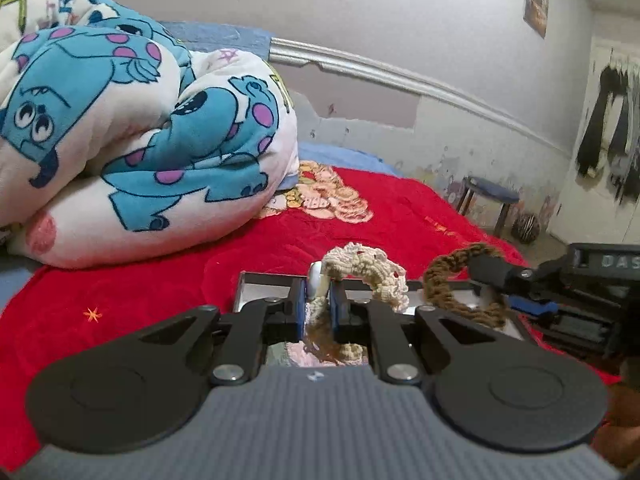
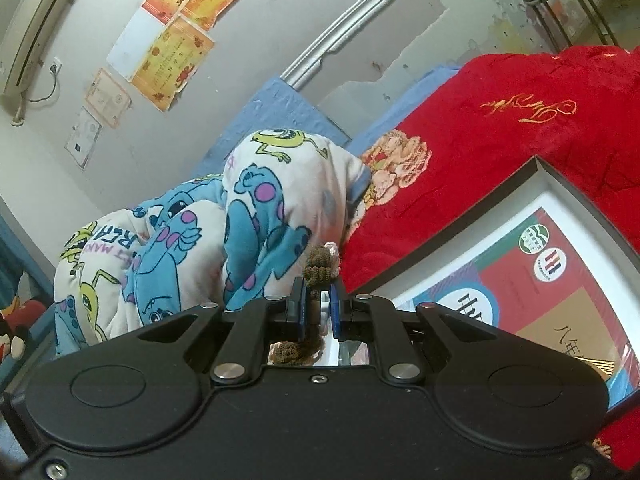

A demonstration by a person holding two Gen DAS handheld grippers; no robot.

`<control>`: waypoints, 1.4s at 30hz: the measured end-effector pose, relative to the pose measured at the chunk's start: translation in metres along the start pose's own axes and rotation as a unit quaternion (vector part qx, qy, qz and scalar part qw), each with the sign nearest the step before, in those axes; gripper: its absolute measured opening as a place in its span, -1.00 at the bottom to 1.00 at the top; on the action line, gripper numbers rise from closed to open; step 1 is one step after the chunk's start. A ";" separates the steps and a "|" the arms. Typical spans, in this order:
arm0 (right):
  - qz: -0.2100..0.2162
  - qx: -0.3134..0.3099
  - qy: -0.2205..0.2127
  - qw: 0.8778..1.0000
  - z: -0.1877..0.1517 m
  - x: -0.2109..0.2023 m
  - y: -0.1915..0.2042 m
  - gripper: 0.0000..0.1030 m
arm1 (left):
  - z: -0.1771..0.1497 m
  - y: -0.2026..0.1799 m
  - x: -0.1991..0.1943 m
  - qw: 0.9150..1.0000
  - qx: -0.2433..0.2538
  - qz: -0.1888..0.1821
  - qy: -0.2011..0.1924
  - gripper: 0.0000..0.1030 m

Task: Organize objects
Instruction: 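Carry both held scrunchies over the black box, then open the left gripper to drop the cream scrunchie into the box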

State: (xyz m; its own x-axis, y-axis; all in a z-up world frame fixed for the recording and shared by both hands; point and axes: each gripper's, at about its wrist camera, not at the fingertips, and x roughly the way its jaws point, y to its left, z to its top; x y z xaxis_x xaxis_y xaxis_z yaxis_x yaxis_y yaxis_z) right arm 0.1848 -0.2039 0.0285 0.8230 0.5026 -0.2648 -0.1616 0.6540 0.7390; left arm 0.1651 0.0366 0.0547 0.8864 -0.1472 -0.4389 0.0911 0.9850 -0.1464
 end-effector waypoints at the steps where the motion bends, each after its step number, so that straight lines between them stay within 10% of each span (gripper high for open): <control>1: -0.001 0.000 0.002 1.000 0.001 0.000 -0.001 -0.76 | 0.000 0.000 0.001 1.000 0.006 0.002 0.000 -0.70; 42: -0.114 -0.021 0.088 0.989 -0.040 0.036 -0.020 -0.76 | -0.041 -0.010 0.037 0.992 0.050 0.035 0.111 -0.54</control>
State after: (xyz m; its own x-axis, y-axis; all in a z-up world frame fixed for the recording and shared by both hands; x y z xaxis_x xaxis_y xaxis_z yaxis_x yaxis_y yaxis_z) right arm 0.1954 -0.1765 -0.0208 0.7337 0.4274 -0.5282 -0.0080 0.7828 0.6223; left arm 0.1790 0.0178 0.0037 0.7717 -0.0838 -0.6304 0.0875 0.9958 -0.0252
